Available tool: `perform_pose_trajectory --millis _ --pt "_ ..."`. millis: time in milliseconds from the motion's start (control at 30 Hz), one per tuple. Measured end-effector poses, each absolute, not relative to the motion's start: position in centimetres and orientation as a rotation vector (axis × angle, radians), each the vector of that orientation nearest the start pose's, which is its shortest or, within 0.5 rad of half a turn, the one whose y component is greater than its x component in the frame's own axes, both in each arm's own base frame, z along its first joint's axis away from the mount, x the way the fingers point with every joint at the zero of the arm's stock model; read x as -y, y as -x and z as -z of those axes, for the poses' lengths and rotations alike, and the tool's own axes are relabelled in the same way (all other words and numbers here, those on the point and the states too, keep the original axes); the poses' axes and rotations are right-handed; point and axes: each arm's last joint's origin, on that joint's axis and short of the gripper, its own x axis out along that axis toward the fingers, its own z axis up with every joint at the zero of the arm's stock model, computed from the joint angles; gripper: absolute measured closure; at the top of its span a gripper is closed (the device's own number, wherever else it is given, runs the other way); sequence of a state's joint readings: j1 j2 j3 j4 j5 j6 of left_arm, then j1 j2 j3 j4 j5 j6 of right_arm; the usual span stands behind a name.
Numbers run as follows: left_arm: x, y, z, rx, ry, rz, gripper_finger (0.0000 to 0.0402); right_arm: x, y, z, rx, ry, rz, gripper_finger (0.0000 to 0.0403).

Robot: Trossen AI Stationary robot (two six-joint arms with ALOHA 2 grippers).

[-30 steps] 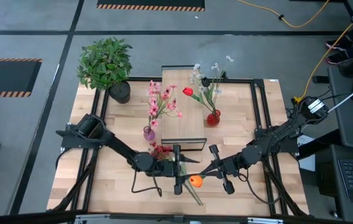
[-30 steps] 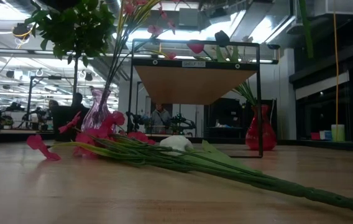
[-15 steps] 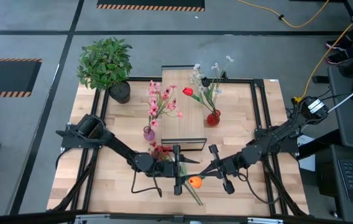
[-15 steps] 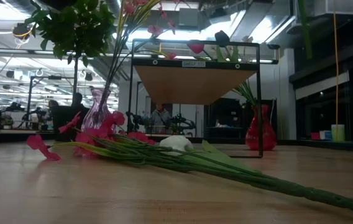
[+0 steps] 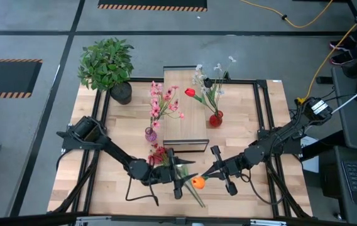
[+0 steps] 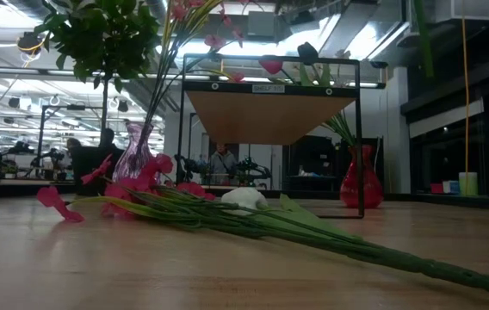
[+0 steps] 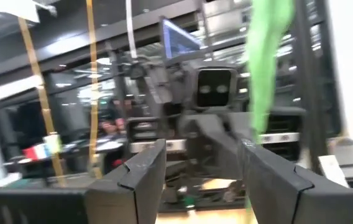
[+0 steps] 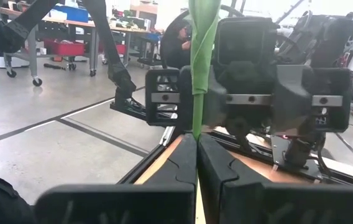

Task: Pick and place flowers into a vace then onto a shelf
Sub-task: Put the orange tulip into the violet vase

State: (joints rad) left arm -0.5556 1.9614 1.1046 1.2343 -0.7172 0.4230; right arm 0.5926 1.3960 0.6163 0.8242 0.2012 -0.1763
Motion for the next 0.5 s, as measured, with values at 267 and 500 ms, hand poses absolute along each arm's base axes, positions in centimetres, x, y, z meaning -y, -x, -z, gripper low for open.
perform_pose_trajectory --millis 267,500 --pt "19.39 -36.61 -22.81 0.234 -0.081 -0.106 0.021 -15.53 -24.09 -23.84 0.076 0.141 -0.388 0.0403" --pt "19.1 -36.82 -22.84 0.242 -0.061 -0.077 0.021 -15.53 -24.09 -23.84 0.076 0.142 -0.389 0.0403"
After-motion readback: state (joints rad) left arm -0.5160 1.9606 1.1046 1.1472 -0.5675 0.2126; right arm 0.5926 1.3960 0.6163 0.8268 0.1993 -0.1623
